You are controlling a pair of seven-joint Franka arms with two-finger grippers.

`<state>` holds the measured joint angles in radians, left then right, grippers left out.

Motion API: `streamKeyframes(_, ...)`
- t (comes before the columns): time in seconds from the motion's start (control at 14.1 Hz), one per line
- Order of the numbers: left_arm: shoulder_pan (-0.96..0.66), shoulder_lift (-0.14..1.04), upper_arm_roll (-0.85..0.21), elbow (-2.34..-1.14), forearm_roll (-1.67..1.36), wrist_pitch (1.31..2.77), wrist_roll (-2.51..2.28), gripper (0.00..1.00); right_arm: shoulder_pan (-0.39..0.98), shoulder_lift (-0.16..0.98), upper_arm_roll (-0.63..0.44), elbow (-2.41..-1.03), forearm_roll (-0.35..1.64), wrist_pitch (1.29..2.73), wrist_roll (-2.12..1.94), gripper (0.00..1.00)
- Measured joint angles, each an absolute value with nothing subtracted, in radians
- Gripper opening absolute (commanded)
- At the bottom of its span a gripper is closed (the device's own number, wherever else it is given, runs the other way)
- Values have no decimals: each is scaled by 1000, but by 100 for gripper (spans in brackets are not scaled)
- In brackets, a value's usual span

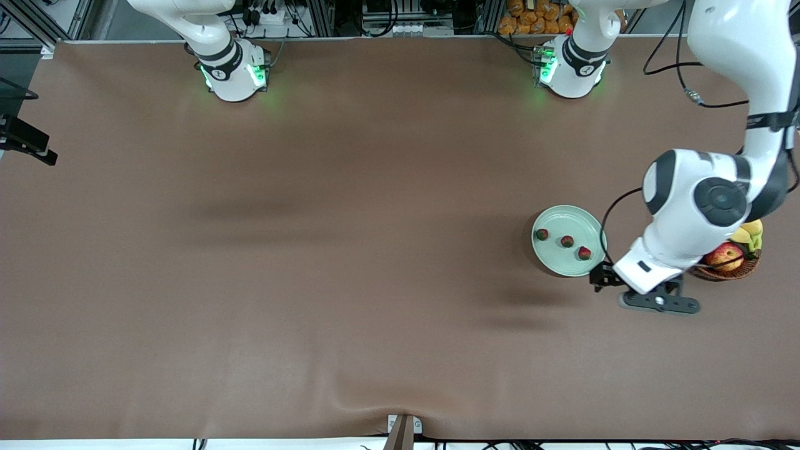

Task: Collect all strawberries into plate

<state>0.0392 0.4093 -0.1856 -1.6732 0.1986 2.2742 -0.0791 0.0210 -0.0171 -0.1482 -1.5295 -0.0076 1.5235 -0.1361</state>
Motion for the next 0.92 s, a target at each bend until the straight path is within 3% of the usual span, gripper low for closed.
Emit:
streamKeyframes(0.5, 58, 193, -242, -1644, 118, 1943, -80, 100, 21, -16, -148, -1529, -8, 1524, -136, 100)
streamKeyframes(0.92, 37, 115, -245, -1646, 97, 1827, -80, 100, 21, -16, -148, -1529, -8, 1524, -136, 100)
